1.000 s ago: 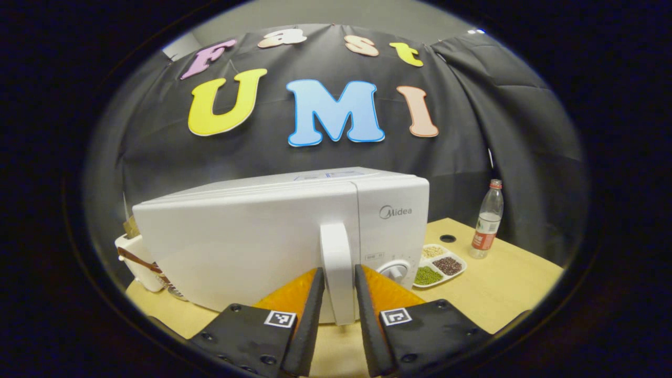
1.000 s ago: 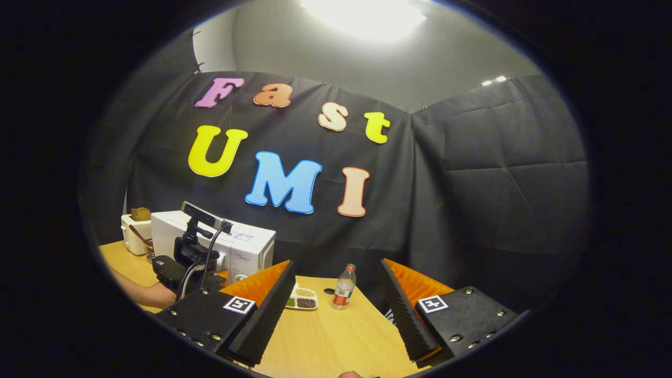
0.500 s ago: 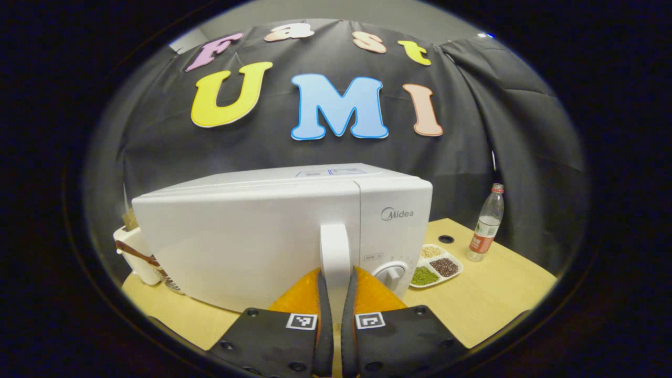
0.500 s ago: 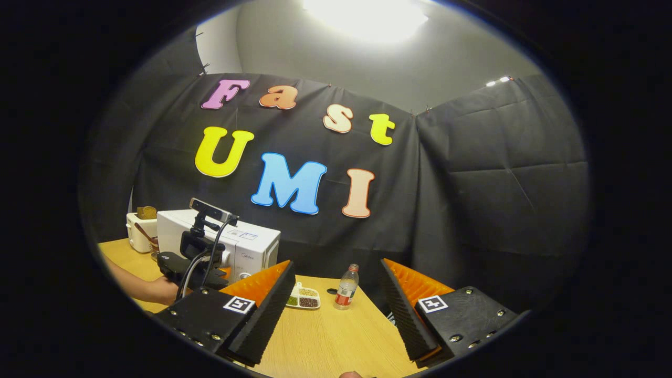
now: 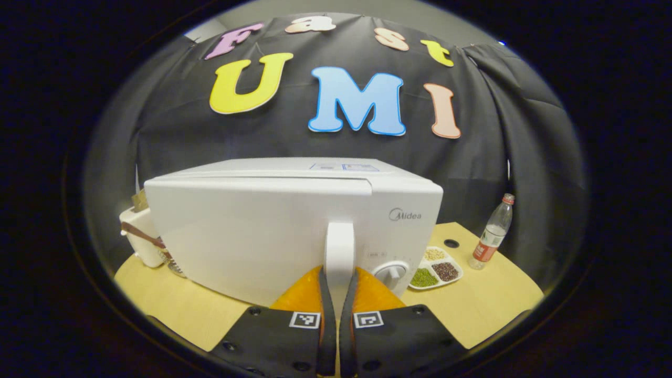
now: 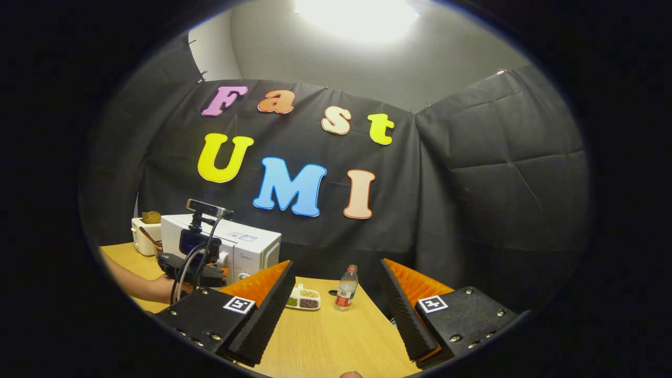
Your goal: Open the microwave oven with the left hand, put the food in, and close the microwave oven.
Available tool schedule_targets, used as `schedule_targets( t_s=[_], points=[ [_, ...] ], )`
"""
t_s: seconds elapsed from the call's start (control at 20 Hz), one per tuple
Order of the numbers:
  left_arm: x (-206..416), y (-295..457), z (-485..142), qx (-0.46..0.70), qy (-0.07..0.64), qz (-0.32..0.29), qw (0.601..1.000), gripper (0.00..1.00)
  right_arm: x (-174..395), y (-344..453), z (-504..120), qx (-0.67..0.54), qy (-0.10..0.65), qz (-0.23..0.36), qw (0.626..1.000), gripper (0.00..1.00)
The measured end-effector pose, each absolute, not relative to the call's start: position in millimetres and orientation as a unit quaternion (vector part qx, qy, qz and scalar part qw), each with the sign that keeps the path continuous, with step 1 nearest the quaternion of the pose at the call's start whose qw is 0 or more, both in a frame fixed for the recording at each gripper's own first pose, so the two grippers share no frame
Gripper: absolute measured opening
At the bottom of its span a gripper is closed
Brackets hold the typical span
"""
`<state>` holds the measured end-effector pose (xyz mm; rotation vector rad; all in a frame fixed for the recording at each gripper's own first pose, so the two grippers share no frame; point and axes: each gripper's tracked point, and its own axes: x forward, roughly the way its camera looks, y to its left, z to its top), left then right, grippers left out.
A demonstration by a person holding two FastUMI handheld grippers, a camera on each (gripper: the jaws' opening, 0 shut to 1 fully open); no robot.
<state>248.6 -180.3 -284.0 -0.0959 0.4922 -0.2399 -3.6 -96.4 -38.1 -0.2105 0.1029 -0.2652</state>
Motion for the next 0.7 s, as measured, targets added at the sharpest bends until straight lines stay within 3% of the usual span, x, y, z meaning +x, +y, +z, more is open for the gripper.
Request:
schedule_targets(
  t_s=[0.3,0.7],
  points=[
    [219,-163,-275,-0.029,0.235,-0.123,0.964,0.09,-2,-100,-42,-0.078,0.045,-0.109,0.990,0.97],
    [168,-119,-267,-0.011,0.248,-0.089,0.965,0.09,-20,-65,-40,-0.066,0.030,-0.021,0.997,0.97]
  ],
)
